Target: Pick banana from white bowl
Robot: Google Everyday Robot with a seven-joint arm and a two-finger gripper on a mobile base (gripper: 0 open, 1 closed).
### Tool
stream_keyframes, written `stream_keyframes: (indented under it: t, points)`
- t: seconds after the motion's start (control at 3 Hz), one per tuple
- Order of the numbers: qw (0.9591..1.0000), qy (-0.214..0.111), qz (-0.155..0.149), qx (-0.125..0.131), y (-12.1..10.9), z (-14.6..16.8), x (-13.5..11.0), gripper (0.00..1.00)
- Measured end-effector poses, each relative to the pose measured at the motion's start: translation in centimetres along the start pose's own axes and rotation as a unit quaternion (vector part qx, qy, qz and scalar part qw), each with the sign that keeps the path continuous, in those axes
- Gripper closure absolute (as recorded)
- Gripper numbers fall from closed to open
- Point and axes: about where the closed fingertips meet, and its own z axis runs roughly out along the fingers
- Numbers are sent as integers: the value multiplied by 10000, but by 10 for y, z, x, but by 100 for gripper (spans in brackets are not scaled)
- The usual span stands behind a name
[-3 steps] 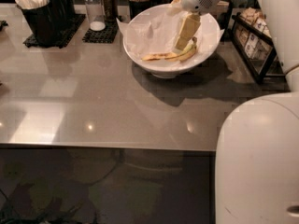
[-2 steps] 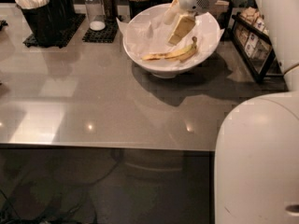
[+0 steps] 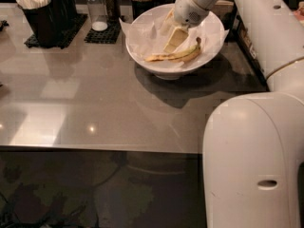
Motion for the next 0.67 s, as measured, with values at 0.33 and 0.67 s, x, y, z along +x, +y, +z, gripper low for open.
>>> stream_keyframes:
  t: [0.33, 0.67]
  points:
    - [9998, -62, 122, -167, 0, 25, 13, 43]
    - [9991, -93, 207, -352, 2, 46, 22, 44]
